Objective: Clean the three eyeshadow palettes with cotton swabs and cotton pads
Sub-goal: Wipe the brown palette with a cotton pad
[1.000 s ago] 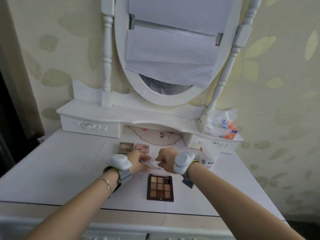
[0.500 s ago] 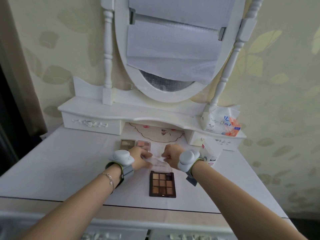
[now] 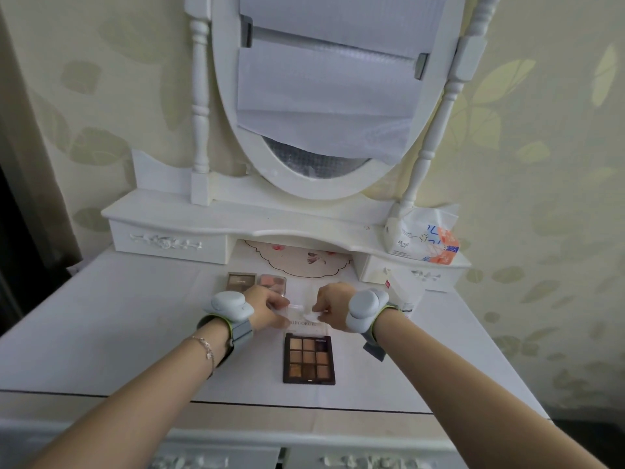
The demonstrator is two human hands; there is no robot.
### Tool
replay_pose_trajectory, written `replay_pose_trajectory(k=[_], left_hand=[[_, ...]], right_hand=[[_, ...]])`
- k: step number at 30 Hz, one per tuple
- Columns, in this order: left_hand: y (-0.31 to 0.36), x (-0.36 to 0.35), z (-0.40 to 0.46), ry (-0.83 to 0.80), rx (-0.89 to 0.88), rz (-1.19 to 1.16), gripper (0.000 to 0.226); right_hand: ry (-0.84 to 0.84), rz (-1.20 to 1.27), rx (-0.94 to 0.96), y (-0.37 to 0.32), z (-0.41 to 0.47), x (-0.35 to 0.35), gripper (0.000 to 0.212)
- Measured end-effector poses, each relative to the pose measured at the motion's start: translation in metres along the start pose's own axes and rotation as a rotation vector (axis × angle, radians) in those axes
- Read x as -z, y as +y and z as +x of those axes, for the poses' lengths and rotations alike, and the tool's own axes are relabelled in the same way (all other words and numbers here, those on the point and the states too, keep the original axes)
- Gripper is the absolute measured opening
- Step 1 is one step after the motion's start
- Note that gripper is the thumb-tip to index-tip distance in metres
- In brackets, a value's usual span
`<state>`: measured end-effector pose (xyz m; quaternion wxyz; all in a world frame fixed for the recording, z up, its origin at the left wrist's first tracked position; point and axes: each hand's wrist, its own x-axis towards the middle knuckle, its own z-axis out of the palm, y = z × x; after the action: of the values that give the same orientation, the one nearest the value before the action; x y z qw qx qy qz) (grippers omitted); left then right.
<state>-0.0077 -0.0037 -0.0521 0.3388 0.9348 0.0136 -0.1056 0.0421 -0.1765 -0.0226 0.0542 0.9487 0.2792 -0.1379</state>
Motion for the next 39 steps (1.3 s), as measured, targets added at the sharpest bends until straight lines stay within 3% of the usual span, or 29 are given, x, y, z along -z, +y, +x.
replay_pose_trajectory(k=[6, 13, 16, 22, 31, 39], left_hand=[[-0.001, 0.001, 0.002, -0.021, 0.008, 0.003, 0.054], [0.0, 0.002, 0.001, -0.028, 0.02, 0.006, 0.054], [0.002, 0.002, 0.002, -0.041, 0.013, 0.01, 0.054], [0.001, 0.0, 0.001, -0.009, 0.009, 0.004, 0.052], [0.002, 0.0, 0.002, -0.015, 0.001, -0.037, 0.043], [0.001, 0.001, 0.003, -0.028, 0.006, 0.084, 0.052]], right_hand=[[-0.017, -0.134, -0.071, -0.006, 0.007, 0.005, 0.036], [-0.096, -0.108, -0.083, 0.004, 0.002, 0.01, 0.035], [-0.141, -0.179, -0.133, -0.003, 0.007, 0.013, 0.024], [-0.046, 0.033, -0.07, -0.003, -0.001, 0.016, 0.027], [0.049, 0.04, -0.014, -0.032, 0.004, 0.009, 0.028], [-0.007, -0.044, -0.064, -0.019, 0.0, 0.017, 0.033]])
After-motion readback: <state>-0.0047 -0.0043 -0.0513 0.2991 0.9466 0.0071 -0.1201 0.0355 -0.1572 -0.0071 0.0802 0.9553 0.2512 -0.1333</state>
